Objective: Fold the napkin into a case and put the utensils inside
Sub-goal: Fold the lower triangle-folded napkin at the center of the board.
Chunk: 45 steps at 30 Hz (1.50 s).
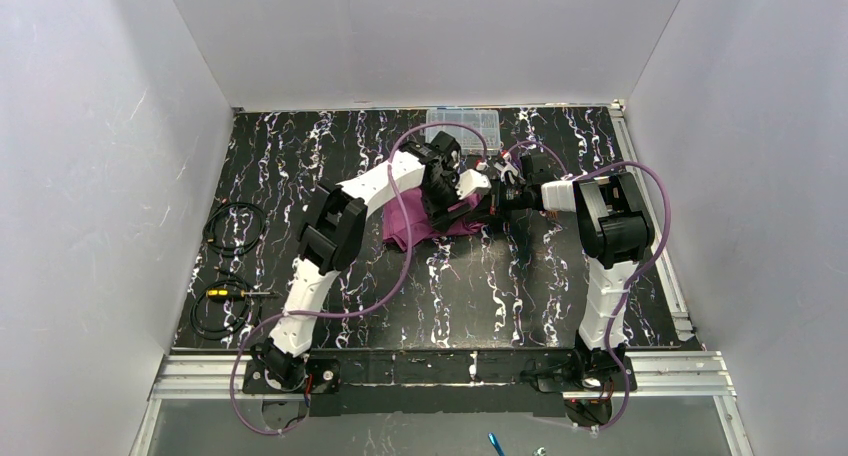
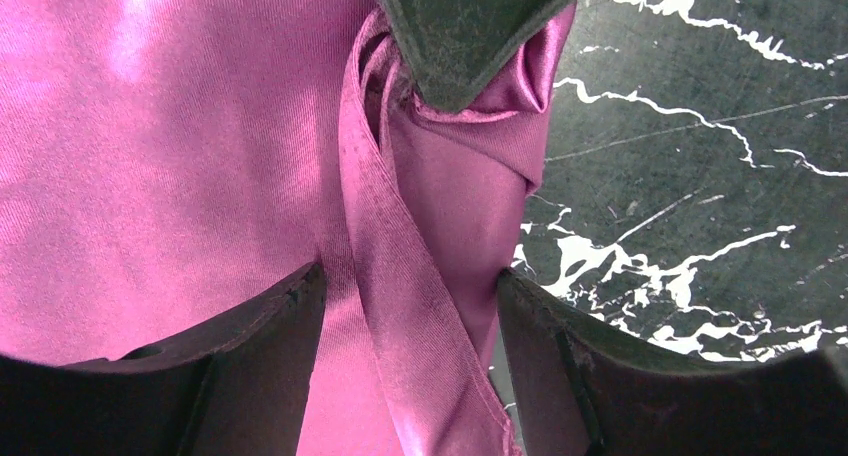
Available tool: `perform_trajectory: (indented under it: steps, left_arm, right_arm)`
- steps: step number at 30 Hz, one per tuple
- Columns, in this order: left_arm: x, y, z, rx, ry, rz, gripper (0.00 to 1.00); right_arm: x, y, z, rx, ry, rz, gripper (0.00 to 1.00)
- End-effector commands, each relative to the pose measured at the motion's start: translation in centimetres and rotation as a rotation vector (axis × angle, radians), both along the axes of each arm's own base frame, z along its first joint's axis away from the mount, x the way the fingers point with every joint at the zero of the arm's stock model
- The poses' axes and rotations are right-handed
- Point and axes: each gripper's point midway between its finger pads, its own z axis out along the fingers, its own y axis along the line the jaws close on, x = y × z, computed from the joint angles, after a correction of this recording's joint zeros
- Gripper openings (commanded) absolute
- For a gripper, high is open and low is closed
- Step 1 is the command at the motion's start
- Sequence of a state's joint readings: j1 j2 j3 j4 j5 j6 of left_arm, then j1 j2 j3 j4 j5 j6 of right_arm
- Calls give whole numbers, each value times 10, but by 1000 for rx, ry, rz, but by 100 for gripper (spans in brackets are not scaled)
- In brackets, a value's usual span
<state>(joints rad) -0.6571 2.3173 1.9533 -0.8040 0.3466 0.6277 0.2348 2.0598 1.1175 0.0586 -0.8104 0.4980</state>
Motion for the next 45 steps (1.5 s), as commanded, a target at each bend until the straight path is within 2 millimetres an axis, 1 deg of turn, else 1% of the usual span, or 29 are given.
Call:
perform_trajectory:
  steps: [1,5,11,16,23,27,42,45]
  left_arm:
    - [8,-5,18,-20,-77,10,62]
    - [22,0,17,9,-152,38,59]
    - [30,7,19,33,-190,35,56]
    - [36,21,13,89,-230,8,55]
    - [55,46,14,189,-347,-28,55]
    - [60,53,15,213,-393,-37,55]
    - [69,50,39,174,-410,-5,53]
    - [70,52,38,182,-406,-14,52]
  right_arm:
    - [-2,-16,-26,-127,13,-42,1]
    - [-4,-17,-27,-126,19,-38,1]
    - [-6,-17,-27,-124,17,-34,1]
    - [-6,-16,-26,-121,15,-31,1]
    - [-10,-16,-27,-113,25,-36,1]
    - [-10,-16,-27,-109,24,-38,1]
    - [-11,-15,-26,-97,25,-45,1]
    - [-10,-14,-24,-86,20,-46,1]
